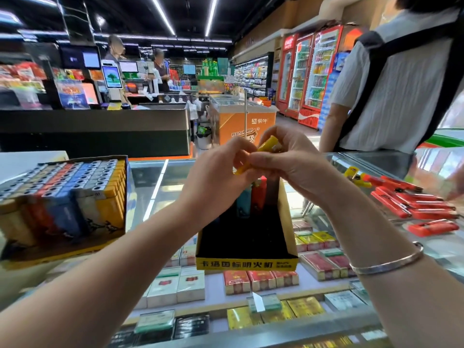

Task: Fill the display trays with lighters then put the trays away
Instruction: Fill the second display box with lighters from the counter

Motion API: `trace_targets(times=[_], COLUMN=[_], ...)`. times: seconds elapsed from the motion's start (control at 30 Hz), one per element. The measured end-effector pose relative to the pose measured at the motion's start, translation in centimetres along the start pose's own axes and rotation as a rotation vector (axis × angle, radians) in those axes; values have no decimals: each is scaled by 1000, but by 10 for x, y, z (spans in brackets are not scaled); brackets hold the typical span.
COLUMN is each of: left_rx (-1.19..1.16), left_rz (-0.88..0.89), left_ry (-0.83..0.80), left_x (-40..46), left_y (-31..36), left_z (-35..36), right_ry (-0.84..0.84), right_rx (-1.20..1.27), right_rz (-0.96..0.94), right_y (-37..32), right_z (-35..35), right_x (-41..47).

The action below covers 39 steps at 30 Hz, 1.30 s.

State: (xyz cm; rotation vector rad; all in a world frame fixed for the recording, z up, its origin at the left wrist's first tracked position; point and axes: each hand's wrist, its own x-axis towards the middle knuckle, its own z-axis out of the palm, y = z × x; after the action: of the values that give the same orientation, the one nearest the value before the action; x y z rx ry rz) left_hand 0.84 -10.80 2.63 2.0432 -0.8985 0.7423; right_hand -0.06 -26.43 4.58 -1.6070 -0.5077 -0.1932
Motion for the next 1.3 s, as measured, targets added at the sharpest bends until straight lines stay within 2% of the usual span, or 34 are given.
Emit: trace_targets(times=[0.13,0.27,0.37,0.43,0.53,0.67,0.73,0.8,0.97,1.13,1.3], left_rx=[-59,-559,-802,-880,-801,-601,-431,-214,114,220,330], left_rz=[-76,-331,-350,-361,-374,-343,-286,-212,-98,24,80], left_ry=[-52,-371,-573,-629,-586,-427,-341,-298,-378,-236,-174], left_x=[3,11,13,14,17,16,12,9,5,4,2], left_y=[-3,-5,-9,-11,-13,-15,-19,-24,-23,-21,-21], left_z=[-3,-18,-32,-37,-40,-41,-42,-43,-36,-30,-26], right_ry=[8,-76,-246,-331,-327,-50,82,139,130,102,54], right_rx=[35,64,149,180,150,-76,-249,-350,-447,-454,-458], right_rz=[-56,-92,-98,-94,-81,-25,43,135,245,258,274], right_y=[-1,-3,-3,-2,1,4,8,12,16,17,17], right_z=[-3,-9,-13,-13,-13,-17,-19,-21,-18,-13,-10], right_x=[-1,-1,0,1,2,5,7,7,5,5,6])
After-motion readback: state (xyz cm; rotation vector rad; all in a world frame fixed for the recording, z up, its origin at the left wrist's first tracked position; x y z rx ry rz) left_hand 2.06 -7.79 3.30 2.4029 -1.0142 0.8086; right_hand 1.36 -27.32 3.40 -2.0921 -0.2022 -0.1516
